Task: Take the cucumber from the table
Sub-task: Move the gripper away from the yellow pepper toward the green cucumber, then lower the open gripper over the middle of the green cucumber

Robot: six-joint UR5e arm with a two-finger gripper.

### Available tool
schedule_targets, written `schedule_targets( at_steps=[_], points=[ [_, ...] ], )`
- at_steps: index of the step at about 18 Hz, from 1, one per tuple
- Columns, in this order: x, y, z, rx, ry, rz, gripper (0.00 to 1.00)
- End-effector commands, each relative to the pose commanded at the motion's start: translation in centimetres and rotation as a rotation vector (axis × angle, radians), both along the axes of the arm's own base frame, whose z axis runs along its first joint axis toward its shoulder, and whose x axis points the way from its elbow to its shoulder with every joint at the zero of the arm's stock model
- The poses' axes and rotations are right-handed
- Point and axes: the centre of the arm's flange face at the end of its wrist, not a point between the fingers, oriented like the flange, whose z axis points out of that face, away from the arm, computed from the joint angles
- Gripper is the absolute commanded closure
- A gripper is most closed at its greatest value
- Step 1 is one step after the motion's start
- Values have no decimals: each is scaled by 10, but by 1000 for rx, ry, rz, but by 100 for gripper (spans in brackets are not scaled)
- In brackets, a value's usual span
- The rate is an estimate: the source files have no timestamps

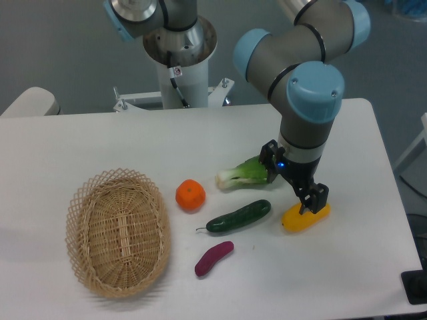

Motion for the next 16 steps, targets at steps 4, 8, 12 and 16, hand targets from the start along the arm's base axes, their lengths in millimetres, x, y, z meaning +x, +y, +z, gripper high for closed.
schedule_targets(
  at_steps=[4,8,12,16],
  points=[
    [-1,9,-22,-8,-1,-7,0],
    [6,23,-58,-12,20,27,0],
    [19,26,-109,-78,9,56,0],
    [33,25,-144,-97,24,68,0]
  ],
)
